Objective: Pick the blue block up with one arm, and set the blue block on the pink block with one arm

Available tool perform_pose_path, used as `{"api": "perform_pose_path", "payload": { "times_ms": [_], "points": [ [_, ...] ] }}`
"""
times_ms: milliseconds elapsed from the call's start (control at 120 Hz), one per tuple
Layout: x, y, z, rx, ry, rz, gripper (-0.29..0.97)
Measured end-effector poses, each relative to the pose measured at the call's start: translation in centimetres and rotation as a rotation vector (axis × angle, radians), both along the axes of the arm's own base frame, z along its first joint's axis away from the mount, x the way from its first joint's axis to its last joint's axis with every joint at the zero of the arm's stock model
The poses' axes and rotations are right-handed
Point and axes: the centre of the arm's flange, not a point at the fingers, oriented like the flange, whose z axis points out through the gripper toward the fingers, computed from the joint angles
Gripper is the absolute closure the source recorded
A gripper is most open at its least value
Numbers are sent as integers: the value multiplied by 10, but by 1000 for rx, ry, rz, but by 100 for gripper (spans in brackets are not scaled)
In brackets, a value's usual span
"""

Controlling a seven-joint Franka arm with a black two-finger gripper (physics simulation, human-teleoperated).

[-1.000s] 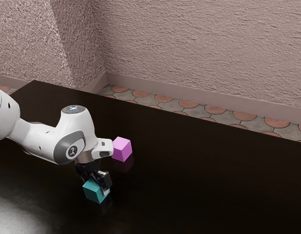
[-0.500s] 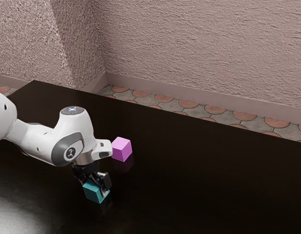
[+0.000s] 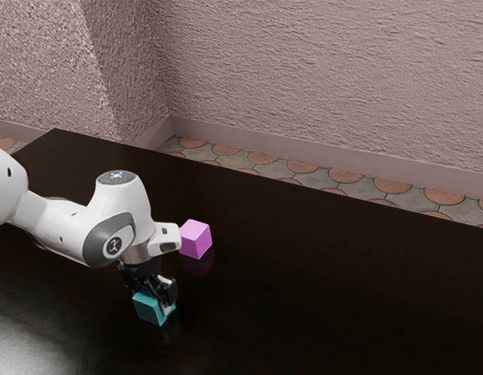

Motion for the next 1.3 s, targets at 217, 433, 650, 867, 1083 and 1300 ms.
{"api": "perform_pose_path", "payload": {
  "times_ms": [217,433,650,867,1083,1300],
  "points": [
    [2,0,6,-1,-19,3,28],
    [2,0,6,2,-20,8,32],
    [3,0,17,4,-30,18,33],
    [31,-2,50,0,-48,30,33],
    [103,19,84,9,-31,68,33],
    [154,45,94,36,-1,70,33]
  ]
}}
